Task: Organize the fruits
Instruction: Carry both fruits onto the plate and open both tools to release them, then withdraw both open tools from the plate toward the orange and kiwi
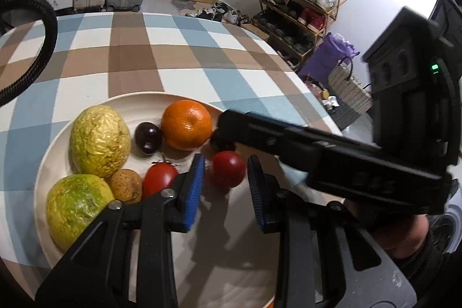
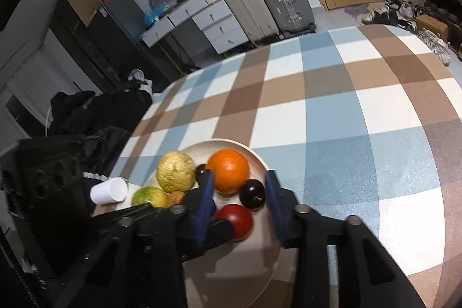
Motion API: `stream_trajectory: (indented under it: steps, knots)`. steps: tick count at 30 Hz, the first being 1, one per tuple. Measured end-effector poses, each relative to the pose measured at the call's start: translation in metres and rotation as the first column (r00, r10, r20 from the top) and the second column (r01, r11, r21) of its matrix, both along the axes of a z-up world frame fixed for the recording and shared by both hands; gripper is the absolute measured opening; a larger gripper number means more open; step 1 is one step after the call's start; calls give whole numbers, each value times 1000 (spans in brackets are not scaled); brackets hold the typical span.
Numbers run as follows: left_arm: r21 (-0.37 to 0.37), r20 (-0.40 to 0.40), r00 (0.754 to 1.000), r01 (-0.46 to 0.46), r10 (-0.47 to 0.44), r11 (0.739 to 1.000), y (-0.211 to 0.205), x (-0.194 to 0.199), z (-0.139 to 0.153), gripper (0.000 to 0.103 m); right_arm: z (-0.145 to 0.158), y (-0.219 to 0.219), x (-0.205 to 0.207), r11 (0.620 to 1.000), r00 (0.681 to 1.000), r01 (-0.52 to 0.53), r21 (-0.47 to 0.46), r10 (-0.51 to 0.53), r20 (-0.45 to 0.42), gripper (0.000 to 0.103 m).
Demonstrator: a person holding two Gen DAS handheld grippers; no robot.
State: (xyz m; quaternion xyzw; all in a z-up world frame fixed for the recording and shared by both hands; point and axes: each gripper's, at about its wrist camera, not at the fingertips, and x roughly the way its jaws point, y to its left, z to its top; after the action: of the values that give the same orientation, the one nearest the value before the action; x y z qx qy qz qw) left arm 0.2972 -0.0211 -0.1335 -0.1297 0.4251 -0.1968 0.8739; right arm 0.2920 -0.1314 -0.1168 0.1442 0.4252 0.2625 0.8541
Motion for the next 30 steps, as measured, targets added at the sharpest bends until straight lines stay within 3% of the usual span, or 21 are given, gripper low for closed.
stream_trajectory:
  steps: [1, 9, 13, 17, 24, 30]
  knots:
    - [-3, 3, 1000, 0, 0, 1000, 1, -1, 1, 28, 4, -1, -3, 1000, 1000, 21, -13, -21, 23, 49]
    - [27, 40, 999, -30, 29, 999, 9, -22, 22, 39, 42, -17, -30, 998, 991, 63, 28, -66, 116, 52]
    - [39, 67, 997, -45, 42, 998, 11, -38, 38, 46, 59, -22, -51, 997, 985, 76, 33, -80, 156, 64]
    - [55, 95, 994, -62, 57, 997, 11, -58, 57, 50, 76, -26, -71, 996, 979, 83, 23, -86, 186, 65]
    - [114, 163, 982, -114, 95, 987, 9, -97, 95, 73, 98, -34, -110, 993, 964, 116, 35, -121, 239, 78]
    - [126, 205, 971, -154, 126, 980, 12, -134, 118, 83, 107, -38, -144, 990, 951, 132, 42, -139, 278, 90]
